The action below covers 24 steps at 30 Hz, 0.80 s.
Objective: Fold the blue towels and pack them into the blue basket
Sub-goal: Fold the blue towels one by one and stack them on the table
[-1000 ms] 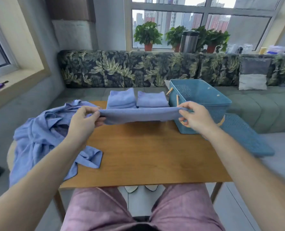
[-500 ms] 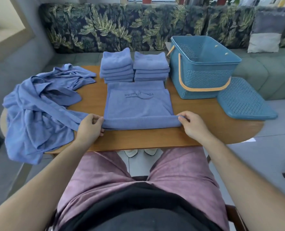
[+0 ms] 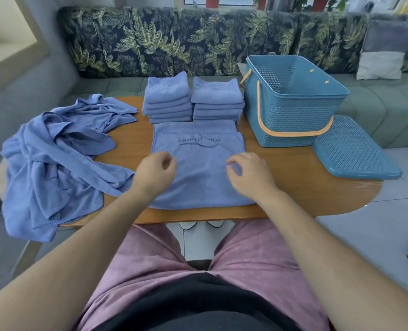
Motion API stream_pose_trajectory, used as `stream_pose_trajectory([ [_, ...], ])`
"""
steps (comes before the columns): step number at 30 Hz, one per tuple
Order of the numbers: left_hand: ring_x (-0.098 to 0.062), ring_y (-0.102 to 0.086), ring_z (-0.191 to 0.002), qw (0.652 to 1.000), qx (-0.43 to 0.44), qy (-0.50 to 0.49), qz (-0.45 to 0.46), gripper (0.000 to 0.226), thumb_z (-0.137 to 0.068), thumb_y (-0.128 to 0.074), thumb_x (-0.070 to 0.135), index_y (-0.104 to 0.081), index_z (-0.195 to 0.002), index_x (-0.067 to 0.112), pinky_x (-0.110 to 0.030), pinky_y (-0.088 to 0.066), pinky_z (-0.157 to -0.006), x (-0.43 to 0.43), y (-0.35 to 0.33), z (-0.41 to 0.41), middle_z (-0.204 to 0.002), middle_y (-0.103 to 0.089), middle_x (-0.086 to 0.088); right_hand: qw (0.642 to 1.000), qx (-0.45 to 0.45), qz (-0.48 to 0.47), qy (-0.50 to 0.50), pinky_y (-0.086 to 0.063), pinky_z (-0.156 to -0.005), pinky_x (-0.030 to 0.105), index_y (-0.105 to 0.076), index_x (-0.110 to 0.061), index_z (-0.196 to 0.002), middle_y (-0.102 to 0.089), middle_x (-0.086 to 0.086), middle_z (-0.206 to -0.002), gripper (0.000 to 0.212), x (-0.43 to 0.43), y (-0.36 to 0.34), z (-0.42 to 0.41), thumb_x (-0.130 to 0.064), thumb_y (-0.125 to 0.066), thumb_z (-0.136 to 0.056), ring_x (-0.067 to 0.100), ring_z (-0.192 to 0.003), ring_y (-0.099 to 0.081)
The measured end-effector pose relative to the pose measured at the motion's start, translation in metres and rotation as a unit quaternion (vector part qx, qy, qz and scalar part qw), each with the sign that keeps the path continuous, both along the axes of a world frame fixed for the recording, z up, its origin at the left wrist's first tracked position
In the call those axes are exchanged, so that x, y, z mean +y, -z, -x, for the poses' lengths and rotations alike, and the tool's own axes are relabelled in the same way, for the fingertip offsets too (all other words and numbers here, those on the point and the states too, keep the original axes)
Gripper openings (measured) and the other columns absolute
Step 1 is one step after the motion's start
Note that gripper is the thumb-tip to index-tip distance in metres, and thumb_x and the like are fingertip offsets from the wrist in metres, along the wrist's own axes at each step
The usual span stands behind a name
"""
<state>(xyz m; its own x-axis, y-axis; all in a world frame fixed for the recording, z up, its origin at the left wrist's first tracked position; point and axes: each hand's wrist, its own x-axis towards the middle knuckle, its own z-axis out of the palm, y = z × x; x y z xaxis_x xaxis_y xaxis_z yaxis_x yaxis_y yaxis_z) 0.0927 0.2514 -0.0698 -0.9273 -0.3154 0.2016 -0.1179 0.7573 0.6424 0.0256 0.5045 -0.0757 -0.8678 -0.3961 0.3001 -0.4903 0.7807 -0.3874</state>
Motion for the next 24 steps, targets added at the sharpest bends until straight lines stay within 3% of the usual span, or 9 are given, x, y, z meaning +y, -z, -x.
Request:
stream_pose_trajectory([
  [2, -0.020, -0.053, -0.124, 0.994, -0.043, 0.077, 0.057, 0.030, -0.098, -0.051, 0.036, -0.065, -0.119, 0.019, -0.031, -0.042, -0.098, 0.015, 0.014, 0.021, -0.130, -0.060, 0.000, 0.992, -0.044, -0.116, -0.030, -0.027, -0.117, 0.041, -0.051, -0.028, -0.144, -0.042, 0.001, -0.156, 0.049, -0.028, 0.010, 0.005, -0.043, -0.046, -0.098, 0.023, -0.147, -0.031],
  [3, -0.022, -0.037, -0.141, 0.988, -0.076, 0.098, 0.089, 0.042, -0.099, -0.049, 0.042, -0.057, -0.136, 0.023, -0.034, -0.032, -0.112, 0.020, 0.024, 0.027, -0.150, -0.045, 0.000, 0.984, -0.070, -0.159, -0.037, -0.014, -0.123, 0.041, -0.035, -0.030, -0.155, -0.022, 0.000, -0.166, 0.056, -0.038, 0.015, 0.006, -0.047, -0.039, -0.101, 0.022, -0.154, -0.013],
  [5, -0.022, -0.007, -0.154, 0.976, -0.125, 0.100, 0.147, 0.058, -0.100, -0.038, 0.056, -0.033, -0.154, 0.034, -0.044, -0.009, -0.124, 0.022, 0.044, 0.029, -0.166, -0.017, 0.003, 0.971, -0.116, -0.205, -0.035, 0.003, -0.125, 0.041, -0.013, -0.035, -0.160, 0.002, -0.002, -0.169, 0.062, -0.044, 0.028, 0.007, -0.055, -0.025, -0.104, 0.021, -0.155, 0.007],
  [9, -0.022, 0.004, -0.154, 0.967, -0.141, 0.091, 0.193, 0.063, -0.098, -0.023, 0.067, -0.017, -0.157, 0.043, -0.048, 0.004, -0.124, 0.012, 0.062, 0.017, -0.167, -0.005, 0.009, 0.967, -0.128, -0.218, -0.024, 0.010, -0.124, 0.044, -0.001, -0.037, -0.160, 0.011, -0.004, -0.168, 0.067, -0.033, 0.041, -0.003, -0.065, -0.014, -0.101, 0.021, -0.154, 0.016],
  [14, -0.024, -0.001, -0.154, 0.966, -0.122, 0.092, 0.209, 0.079, -0.083, -0.006, 0.076, -0.018, -0.155, 0.045, -0.051, -0.001, -0.123, 0.012, 0.063, -0.013, -0.166, -0.009, 0.010, 0.965, -0.136, -0.222, -0.023, 0.012, -0.123, 0.048, 0.003, -0.039, -0.160, 0.015, -0.004, -0.168, 0.074, -0.025, 0.039, -0.034, -0.073, -0.014, -0.096, 0.024, -0.153, 0.022],
  [19, -0.027, -0.002, -0.154, 0.964, -0.117, 0.087, 0.223, 0.080, -0.085, -0.006, 0.073, -0.020, -0.157, 0.039, -0.052, -0.001, -0.123, 0.025, 0.064, -0.049, -0.167, -0.010, 0.006, 0.960, -0.153, -0.233, -0.034, 0.010, -0.123, 0.050, 0.004, -0.042, -0.159, 0.018, -0.006, -0.167, 0.078, -0.018, 0.031, -0.063, -0.079, -0.014, -0.092, 0.025, -0.152, 0.023],
  [24, -0.029, -0.026, -0.148, 0.975, -0.068, 0.073, 0.196, 0.074, -0.089, -0.020, 0.067, -0.048, -0.146, 0.029, -0.048, -0.019, -0.120, 0.022, 0.056, -0.030, -0.157, -0.038, -0.001, 0.965, -0.155, -0.210, -0.030, 0.004, -0.125, 0.043, -0.005, -0.040, -0.160, 0.009, -0.008, -0.168, 0.068, -0.024, 0.018, -0.027, -0.069, -0.014, -0.099, 0.020, -0.154, 0.014],
])
